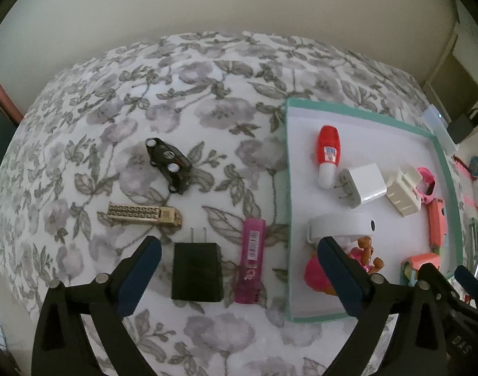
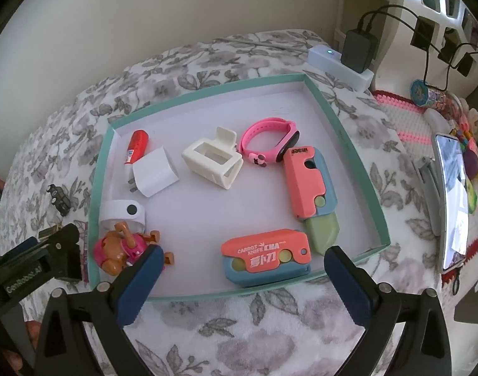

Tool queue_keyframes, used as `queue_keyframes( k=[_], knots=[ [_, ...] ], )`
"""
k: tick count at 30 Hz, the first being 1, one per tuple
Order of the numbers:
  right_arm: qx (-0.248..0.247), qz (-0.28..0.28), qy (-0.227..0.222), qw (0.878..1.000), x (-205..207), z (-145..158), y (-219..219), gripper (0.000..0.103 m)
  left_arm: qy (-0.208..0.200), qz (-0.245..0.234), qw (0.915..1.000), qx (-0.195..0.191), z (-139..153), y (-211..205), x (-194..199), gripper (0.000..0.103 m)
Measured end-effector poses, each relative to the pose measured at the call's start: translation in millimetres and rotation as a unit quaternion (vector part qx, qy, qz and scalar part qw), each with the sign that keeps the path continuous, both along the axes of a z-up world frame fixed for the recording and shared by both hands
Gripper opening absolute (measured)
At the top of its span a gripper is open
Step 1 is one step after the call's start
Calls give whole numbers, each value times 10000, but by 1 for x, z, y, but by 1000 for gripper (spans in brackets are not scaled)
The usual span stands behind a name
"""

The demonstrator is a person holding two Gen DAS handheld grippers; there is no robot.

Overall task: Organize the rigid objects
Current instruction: 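Move the left tool toward the black toy car while the right tool approaches the black charger plug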

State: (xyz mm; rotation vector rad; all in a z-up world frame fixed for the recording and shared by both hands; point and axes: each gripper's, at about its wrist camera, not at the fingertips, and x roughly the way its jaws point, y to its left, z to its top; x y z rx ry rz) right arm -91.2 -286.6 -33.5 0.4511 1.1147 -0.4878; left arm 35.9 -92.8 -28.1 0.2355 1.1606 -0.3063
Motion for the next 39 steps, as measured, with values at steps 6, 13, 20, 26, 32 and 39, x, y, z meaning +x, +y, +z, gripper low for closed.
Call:
queue_keyframes(
  k=[6, 13, 20, 26, 32, 39],
  knots=[
    [1, 64, -48, 10000, 2, 2, 4, 103, -201, 38, 9998, -68, 13, 16, 8, 100],
    [103, 206, -805, 9965, 7, 28, 20, 103, -682, 152, 9973, -243, 40, 50, 20, 100],
    [-168, 489, -1261, 9907, 22, 47, 50, 103, -841, 538, 9947, -246, 57, 101, 32, 100],
    [-56, 795, -1681, 9825, 37, 58, 75, 103, -811, 971, 9912, -378, 62, 140, 39, 100],
    [207, 1179, -1764, 9770, 58, 54, 105, 102, -669, 1236, 9891, -437, 58, 164, 46, 100],
    [406, 1668, -1608, 9719, 80, 41, 139, 89, -361, 1217, 9909, -446, 43, 169, 55, 100]
  ],
)
